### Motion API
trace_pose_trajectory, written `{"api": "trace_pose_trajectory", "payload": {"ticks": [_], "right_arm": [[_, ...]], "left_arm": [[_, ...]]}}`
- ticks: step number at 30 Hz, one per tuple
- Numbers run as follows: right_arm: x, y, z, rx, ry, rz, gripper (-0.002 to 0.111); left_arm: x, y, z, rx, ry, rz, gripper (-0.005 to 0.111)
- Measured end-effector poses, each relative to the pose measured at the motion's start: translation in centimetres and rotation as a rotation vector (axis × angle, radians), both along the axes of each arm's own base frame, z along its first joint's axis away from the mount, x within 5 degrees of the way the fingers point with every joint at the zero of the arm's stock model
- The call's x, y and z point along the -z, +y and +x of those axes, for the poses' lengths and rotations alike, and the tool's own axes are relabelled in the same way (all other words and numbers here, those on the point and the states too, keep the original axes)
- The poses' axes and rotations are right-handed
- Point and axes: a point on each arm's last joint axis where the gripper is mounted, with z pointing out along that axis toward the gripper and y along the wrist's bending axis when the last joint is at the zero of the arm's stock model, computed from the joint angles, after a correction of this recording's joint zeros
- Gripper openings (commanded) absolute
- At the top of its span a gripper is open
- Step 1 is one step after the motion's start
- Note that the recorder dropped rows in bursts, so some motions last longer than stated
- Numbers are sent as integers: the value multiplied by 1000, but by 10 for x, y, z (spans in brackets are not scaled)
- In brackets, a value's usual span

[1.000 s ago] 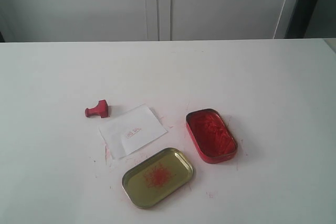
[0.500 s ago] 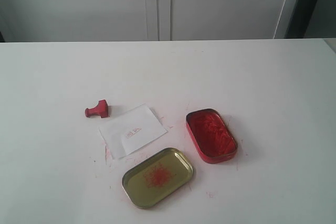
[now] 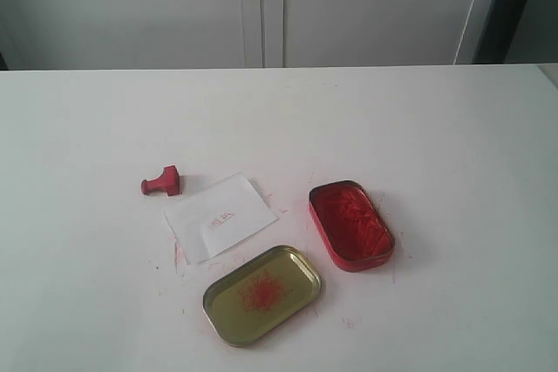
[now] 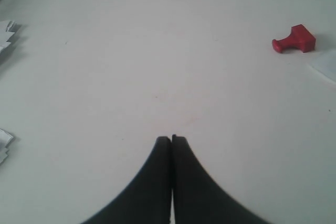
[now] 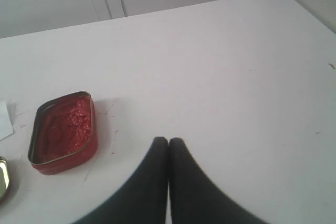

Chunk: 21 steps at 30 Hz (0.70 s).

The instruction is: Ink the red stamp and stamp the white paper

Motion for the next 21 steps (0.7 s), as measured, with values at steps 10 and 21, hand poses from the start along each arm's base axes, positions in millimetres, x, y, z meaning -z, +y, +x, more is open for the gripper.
{"api": "trace_pose_trajectory", "payload": {"ticks": [10, 21], "right_arm": [[0, 0, 0, 0, 0, 0, 0], [0, 0, 0, 0, 0, 0, 0]], "left_arm": [[-1, 0, -1, 8, -15, 1, 0], [0, -1, -2, 13, -7, -13, 0]]}}
